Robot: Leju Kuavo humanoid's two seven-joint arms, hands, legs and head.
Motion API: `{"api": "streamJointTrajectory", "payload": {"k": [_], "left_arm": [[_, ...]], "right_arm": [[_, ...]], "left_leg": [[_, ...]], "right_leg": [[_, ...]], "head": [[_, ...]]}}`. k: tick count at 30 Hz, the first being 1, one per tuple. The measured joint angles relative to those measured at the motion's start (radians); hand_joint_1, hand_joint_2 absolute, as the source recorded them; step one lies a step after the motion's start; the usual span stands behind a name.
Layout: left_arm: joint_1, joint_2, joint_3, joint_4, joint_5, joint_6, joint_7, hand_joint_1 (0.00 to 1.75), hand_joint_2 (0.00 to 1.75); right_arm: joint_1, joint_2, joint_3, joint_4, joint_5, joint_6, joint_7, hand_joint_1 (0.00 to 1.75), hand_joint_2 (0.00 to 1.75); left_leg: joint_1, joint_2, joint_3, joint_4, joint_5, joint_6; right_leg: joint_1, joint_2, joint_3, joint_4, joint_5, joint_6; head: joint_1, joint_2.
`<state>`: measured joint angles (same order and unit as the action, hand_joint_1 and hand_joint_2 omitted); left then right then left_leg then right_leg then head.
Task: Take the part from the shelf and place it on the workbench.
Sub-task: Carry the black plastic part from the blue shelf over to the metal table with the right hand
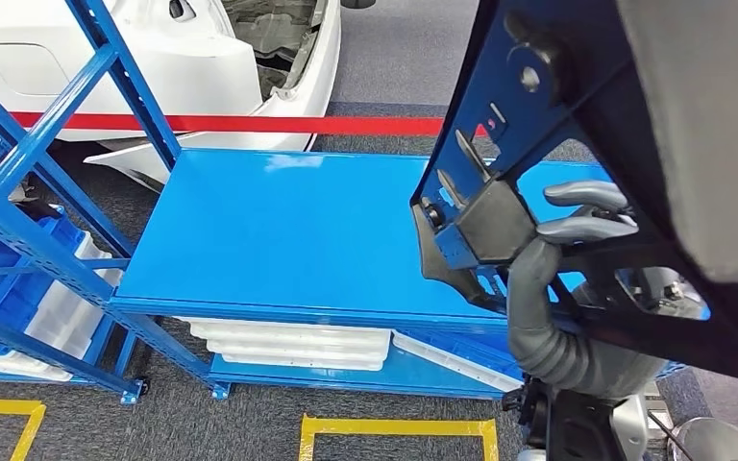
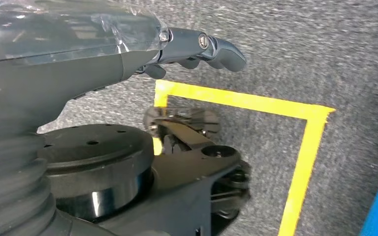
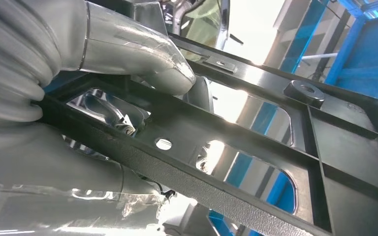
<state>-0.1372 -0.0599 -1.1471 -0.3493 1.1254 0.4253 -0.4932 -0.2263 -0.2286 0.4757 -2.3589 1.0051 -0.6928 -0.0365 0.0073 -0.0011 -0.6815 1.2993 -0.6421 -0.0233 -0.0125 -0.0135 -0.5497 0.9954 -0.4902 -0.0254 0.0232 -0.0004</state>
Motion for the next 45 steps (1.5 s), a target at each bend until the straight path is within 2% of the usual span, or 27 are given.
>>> {"api": "streamJointTrajectory", "payload": {"k": [1,2,4,6,8,10,12,14,15,16,17,18,20,21,22,25,27,29,30,31,32,35,36,39,41,43,45], "left_arm": [[0.0,0.0,0.0,0.0,0.0,0.0,0.0,0.0,1.75],[0.0,0.0,0.0,0.001,0.0,0.0,0.0,0.0,1.75],[-0.001,0.0,0.0,0.001,-0.001,0.0,0.0,0.0,1.75],[-0.001,0.0,0.0,0.001,-0.001,0.0,0.0,0.0,1.75],[0.0,0.0,0.0,0.001,-0.002,0.0,0.0,0.0,1.75],[-0.001,0.0,0.0,0.001,-0.002,0.0,0.001,0.0,1.75],[-0.003,0.0,0.0,0.001,-0.003,0.0,0.003,0.0,1.75],[-0.004,0.0,0.0,0.001,-0.003,0.0,0.004,0.0,1.75],[-0.003,0.0,0.0,0.001,-0.004,0.0,0.005,0.0,1.75],[-0.003,0.0,0.0,0.001,-0.004,0.0,0.006,0.0,1.75],[-0.003,0.0,0.0,0.001,-0.004,0.0,0.008,0.0,1.75],[-0.003,0.0,0.0,0.001,-0.004,0.0,0.01,0.0,1.75],[-0.004,0.0,0.0,0.001,-0.004,0.0,0.012,0.0,1.75],[-0.004,0.0,0.0,0.001,-0.004,0.0,0.013,0.0,1.75],[-0.005,0.0,0.0,0.001,-0.004,0.0,0.014,0.0,1.75],[-0.005,0.0,0.0,0.001,-0.005,-0.001,0.014,0.0,1.75],[-0.005,0.0,0.0,0.001,-0.005,-0.001,0.014,0.0,1.75],[-0.005,0.0,0.0,0.002,-0.004,-0.001,0.014,0.0,1.75],[-0.004,0.0,0.0,0.002,-0.004,-0.001,0.014,0.0,1.75],[-0.004,0.0,0.0,0.002,-0.004,-0.001,0.014,0.0,1.75],[-0.003,0.0,0.0,0.002,-0.004,-0.001,0.014,0.0,1.75],[-0.005,0.0,0.0,0.002,-0.004,-0.001,0.014,0.0,1.75],[-0.005,0.0,0.0,0.002,-0.005,-0.001,0.014,0.0,1.75],[-0.004,0.0,0.0,0.002,-0.004,-0.001,0.014,0.0,1.75],[-0.006,0.0,0.0,0.002,-0.004,-0.001,0.014,0.0,1.75],[-0.008,0.0,0.0,0.002,-0.004,-0.001,0.014,0.0,1.75],[-0.007,0.0,0.0,0.002,-0.004,-0.001,0.014,0.0,1.75]], "right_arm": [[0.001,0.001,0.0,0.0,-0.001,0.0,0.0,1.75,1.75],[0.003,0.002,0.0,0.0,-0.002,0.0,0.0,1.75,1.75],[0.005,0.005,0.0,0.0,-0.005,0.0,-0.001,1.75,1.75],[0.007,0.006,0.0,0.0,-0.006,0.0,-0.003,1.75,1.75],[0.009,0.008,0.0,0.001,-0.012,0.0,-0.009,1.75,1.75],[0.017,0.01,-0.002,0.001,-0.025,0.0,-0.024,1.75,1.75],[0.027,0.013,-0.008,0.001,-0.039,0.0,-0.041,1.75,1.75],[0.037,0.017,-0.014,0.002,-0.049,0.0,-0.054,1.75,1.75],[0.042,0.019,-0.017,0.002,-0.053,0.0,-0.059,1.75,1.75],[0.047,0.021,-0.019,0.003,-0.055,0.0,-0.063,1.75,1.75],[0.05,0.023,-0.022,0.004,-0.057,0.0,-0.065,1.75,1.75],[0.052,0.025,-0.025,0.005,-0.058,0.0,-0.068,1.75,1.75],[0.054,0.028,-0.03,0.005,-0.06,0.0,-0.071,1.75,1.75],[0.055,0.029,-0.032,0.005,-0.06,0.0,-0.072,1.75,1.75],[0.057,0.031,-0.034,0.005,-0.061,0.0,-0.074,1.75,1.75],[0.06,0.037,-0.041,0.005,-0.065,0.0,-0.078,1.75,1.75],[0.061,0.042,-0.042,0.006,-0.068,0.0,-0.08,1.75,1.75],[0.063,0.046,-0.043,0.006,-0.07,0.0,-0.082,1.75,1.75],[0.064,0.048,-0.044,0.007,-0.071,0.0,-0.083,1.75,1.75],[0.065,0.049,-0.045,0.008,-0.071,0.0,-0.084,1.75,1.75],[0.066,0.051,-0.046,0.009,-0.071,0.0,-0.085,1.75,1.75],[0.069,0.055,-0.048,0.01,-0.072,0.0,-0.087,1.75,1.75],[0.069,0.056,-0.048,0.01,-0.072,0.0,-0.087,1.75,1.75],[0.07,0.057,-0.05,0.01,-0.072,0.0,-0.087,1.75,1.75],[0.07,0.058,-0.053,0.01,-0.072,0.0,-0.088,1.75,1.75],[0.071,0.059,-0.055,0.01,-0.072,-0.001,-0.088,1.75,1.75],[0.073,0.059,-0.056,0.01,-0.073,-0.001,-0.089,1.75,1.75]], "left_leg": [[0.003,0.0,0.011,0.003,0.008,-0.003],[0.006,0.0,0.041,-0.034,0.032,-0.005],[0.01,0.0,0.129,-0.173,0.08,-0.007],[0.008,-0.003,0.175,-0.264,0.096,0.0],[0.005,-0.004,0.17,-0.275,0.099,0.012],[0.007,-0.002,0.162,-0.281,0.11,0.029],[0.009,0.001,0.148,-0.285,0.124,0.047],[0.005,0.003,0.129,-0.284,0.137,0.054],[0.003,0.003,0.12,-0.283,0.142,0.055],[0.002,0.003,0.112,-0.281,0.147,0.055],[0.0,0.003,0.105,-0.278,0.151,0.054],[-0.001,0.003,0.099,-0.276,0.155,0.052],[-0.002,0.003,0.091,-0.271,0.161,0.045],[-0.002,0.003,0.089,-0.269,0.165,0.04],[-0.001,0.003,0.086,-0.269,0.17,0.033],[0.0,0.002,0.08,-0.263,0.168,0.013],[0.001,0.0,0.057,-0.2,0.109,0.003],[0.002,0.0,0.019,-0.08,0.029,-0.004],[0.002,0.0,0.007,-0.03,0.006,-0.007],[0.003,0.0,0.01,-0.008,0.003,-0.008],[0.004,0.0,0.032,-0.025,0.018,-0.009],[0.004,-0.001,0.148,-0.21,0.079,-0.001],[0.003,-0.002,0.169,-0.252,0.087,0.004],[-0.001,-0.002,0.169,-0.275,0.098,0.022],[0.002,0.001,0.159,-0.281,0.111,0.039],[0.004,0.004,0.141,-0.284,0.127,0.052],[0.002,0.005,0.12,-0.282,0.141,0.055]], "right_leg": [[-0.001,0.0,-0.009,0.005,0.004,0.002],[-0.003,0.0,-0.017,0.01,0.006,0.004],[-0.006,0.0,-0.03,0.023,0.008,0.011],[-0.004,0.001,-0.039,0.033,0.013,0.023],[-0.004,0.002,-0.044,0.035,0.021,0.036],[-0.007,0.003,-0.051,0.047,0.008,0.045],[-0.009,0.005,-0.081,0.123,-0.058,0.051],[-0.009,0.007,-0.124,0.25,-0.135,0.057],[-0.009,0.007,-0.134,0.296,-0.153,0.058],[-0.009,0.008,-0.126,0.306,-0.149,0.057],[-0.009,0.008,-0.1,0.279,-0.129,0.054],[-0.008,0.008,-0.056,0.214,-0.098,0.05],[-0.004,0.009,0.03,0.071,-0.062,0.041],[0.0,0.01,0.054,0.026,-0.055,0.038],[0.003,0.011,0.059,0.009,-0.057,0.036],[0.002,0.009,0.049,-0.003,-0.035,0.021],[-0.003,0.004,0.035,-0.01,-0.018,0.008],[-0.002,0.002,0.014,-0.004,-0.007,0.001],[-0.001,0.001,0.002,0.002,-0.003,0.001],[-0.001,0.001,-0.009,0.008,0.001,0.001],[-0.001,0.001,-0.02,0.015,0.003,0.003],[-0.001,0.001,-0.044,0.037,0.008,0.01],[-0.001,0.001,-0.048,0.041,0.011,0.015],[0.001,0.002,-0.055,0.043,0.023,0.033],[-0.002,0.005,-0.066,0.065,-0.003,0.043],[-0.005,0.008,-0.098,0.154,-0.08,0.051],[-0.006,0.008,-0.134,0.276,-0.149,0.058]], "head": [[-0.001,0.0],[-0.002,0.0],[-0.004,0.0],[-0.005,0.0],[-0.004,0.0],[0.0,0.0],[0.011,0.0],[0.024,0.0],[0.028,0.0],[0.031,0.0],[0.034,0.0],[0.038,0.0],[0.042,0.0],[0.043,0.0],[0.043,0.0],[0.039,0.0],[0.027,0.0],[0.013,0.0],[0.009,0.0],[0.006,0.0],[0.004,0.0],[-0.003,0.0],[-0.004,0.0],[-0.006,0.0],[-0.005,0.0],[0.003,0.0],[0.011,0.0]]}}
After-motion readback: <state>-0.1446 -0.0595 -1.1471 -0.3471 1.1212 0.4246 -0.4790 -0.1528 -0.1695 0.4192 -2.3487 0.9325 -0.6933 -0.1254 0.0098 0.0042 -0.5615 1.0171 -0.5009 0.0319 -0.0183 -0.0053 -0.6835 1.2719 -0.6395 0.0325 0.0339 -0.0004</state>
